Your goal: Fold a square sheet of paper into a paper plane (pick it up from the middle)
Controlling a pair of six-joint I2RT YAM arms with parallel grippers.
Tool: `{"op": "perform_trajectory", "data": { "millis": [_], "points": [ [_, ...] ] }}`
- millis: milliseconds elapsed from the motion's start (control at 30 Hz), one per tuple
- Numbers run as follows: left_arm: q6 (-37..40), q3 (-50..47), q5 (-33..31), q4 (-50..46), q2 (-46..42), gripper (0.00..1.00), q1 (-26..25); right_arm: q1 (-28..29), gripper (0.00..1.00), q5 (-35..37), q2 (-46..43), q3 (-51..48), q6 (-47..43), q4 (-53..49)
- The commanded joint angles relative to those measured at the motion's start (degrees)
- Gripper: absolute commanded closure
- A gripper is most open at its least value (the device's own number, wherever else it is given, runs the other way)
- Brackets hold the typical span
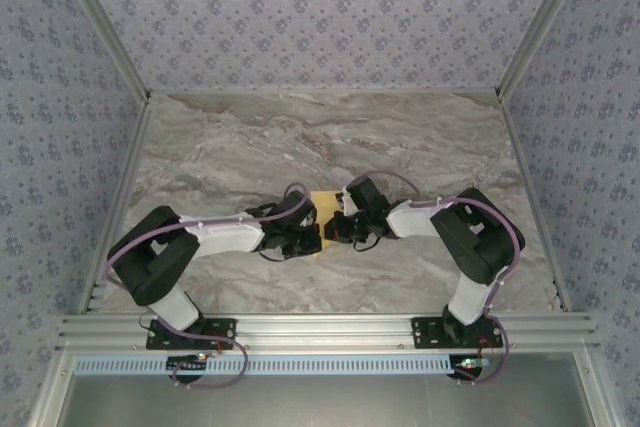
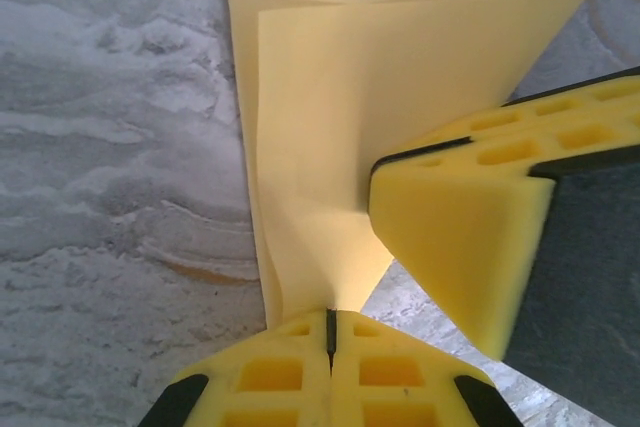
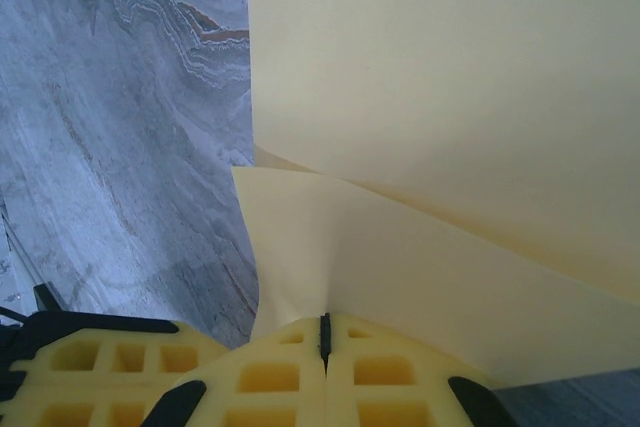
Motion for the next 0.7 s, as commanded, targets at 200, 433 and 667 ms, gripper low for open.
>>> {"op": "perform_trajectory", "data": {
  "millis": [200,433,667],
  "points": [
    [-0.6,-2.1,-3.6,-2.2,1.2,1.00,0.2,-0.2,1.00,3.5,-0.7,-0.4,-1.0,-4.1],
    [-1.5,-4.0,-3.6,-1.4,1.3,1.00,-0.2,1.4,1.00,1.4,-3.2,-1.5,-1.8,-2.1],
    [-1.5,-3.7,-3.4,-1.5,1.8,1.00,-0.4,2.7,1.00,1.8,-0.6,-0.5,-1.2,-2.2]
  ]
}}
